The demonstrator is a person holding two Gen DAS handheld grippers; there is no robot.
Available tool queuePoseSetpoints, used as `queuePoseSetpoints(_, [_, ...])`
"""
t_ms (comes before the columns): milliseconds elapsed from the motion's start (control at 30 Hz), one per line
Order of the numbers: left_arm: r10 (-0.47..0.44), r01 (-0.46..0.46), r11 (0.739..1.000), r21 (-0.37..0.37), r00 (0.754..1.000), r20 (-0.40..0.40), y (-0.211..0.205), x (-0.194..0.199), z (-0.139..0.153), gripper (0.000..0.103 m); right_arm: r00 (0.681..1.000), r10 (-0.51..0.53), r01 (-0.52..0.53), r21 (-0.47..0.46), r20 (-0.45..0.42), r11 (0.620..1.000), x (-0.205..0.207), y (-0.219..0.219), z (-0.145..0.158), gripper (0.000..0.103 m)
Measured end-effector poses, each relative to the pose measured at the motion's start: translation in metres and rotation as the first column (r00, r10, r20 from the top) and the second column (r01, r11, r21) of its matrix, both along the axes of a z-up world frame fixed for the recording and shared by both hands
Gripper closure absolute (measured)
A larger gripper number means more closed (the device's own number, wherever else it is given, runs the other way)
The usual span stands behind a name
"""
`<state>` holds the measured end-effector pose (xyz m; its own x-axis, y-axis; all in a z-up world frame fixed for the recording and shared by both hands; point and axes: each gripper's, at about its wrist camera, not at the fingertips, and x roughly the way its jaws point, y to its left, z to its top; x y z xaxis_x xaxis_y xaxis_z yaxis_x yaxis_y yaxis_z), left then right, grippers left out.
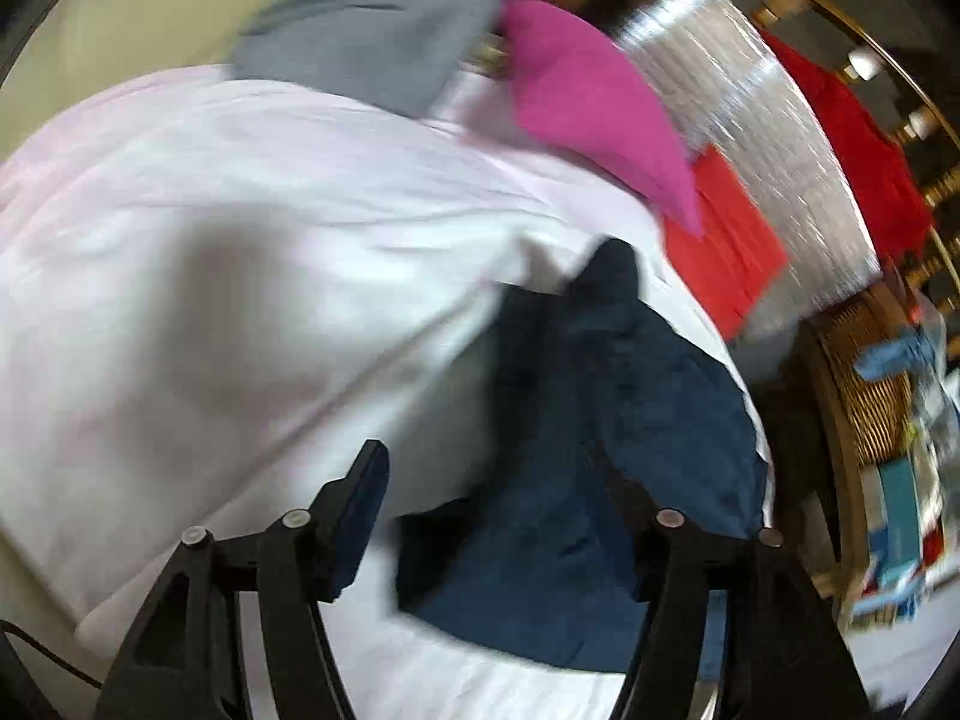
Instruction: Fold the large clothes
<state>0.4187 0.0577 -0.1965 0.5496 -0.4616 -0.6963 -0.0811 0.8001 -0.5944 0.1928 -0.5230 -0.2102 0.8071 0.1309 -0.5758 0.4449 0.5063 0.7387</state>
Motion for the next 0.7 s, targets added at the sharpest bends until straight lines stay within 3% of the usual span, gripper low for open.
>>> queuePoseSetpoints(133, [-0.084,0.083,0.995,-0.046,0.996,-0.026,-0.027,0.03,-0.014,0.035,0.997,0.079,-0.078,0.055,-0.022,0.995,0.045,-0.003,-0.014,0.014])
queuePoseSetpoints(300, [-0.123,0.117,0.992,-0.052,0.984,-0.133,-0.049,0.052,-0.043,0.035,0.982,0.16,-0.15,0.097,-0.102,0.984,0.092,0.006,-0.039,0.011])
queuePoseSetpoints(433, [-0.105,0.095,0.992,-0.085,0.988,-0.113,-0.051,0.059,-0.045,0.038,0.974,0.183,-0.183,0.01,-0.131,0.983,0.109,0.023,-0.034,0.011])
queuePoseSetpoints(500, [-0.101,0.091,0.992,-0.09,0.988,-0.117,-0.053,0.064,-0.049,0.049,0.971,0.173,-0.187,-0.076,-0.168,0.979,0.114,0.035,-0.029,0.024])
queuePoseSetpoints(533, [-0.098,0.087,0.992,-0.094,0.988,-0.121,-0.054,0.066,-0.051,0.051,0.97,0.171,-0.189,-0.095,-0.172,0.977,0.117,0.038,-0.029,0.037])
queuePoseSetpoints(633, [-0.083,0.073,0.993,-0.094,0.991,-0.109,-0.058,0.069,-0.048,0.056,0.983,0.144,-0.16,-0.137,-0.115,0.978,0.112,0.042,-0.013,0.056])
queuePoseSetpoints(700, [-0.088,0.081,0.994,-0.077,0.993,-0.08,-0.061,0.068,-0.04,0.057,0.99,0.129,-0.138,-0.193,-0.057,0.971,0.105,0.046,0.002,0.06])
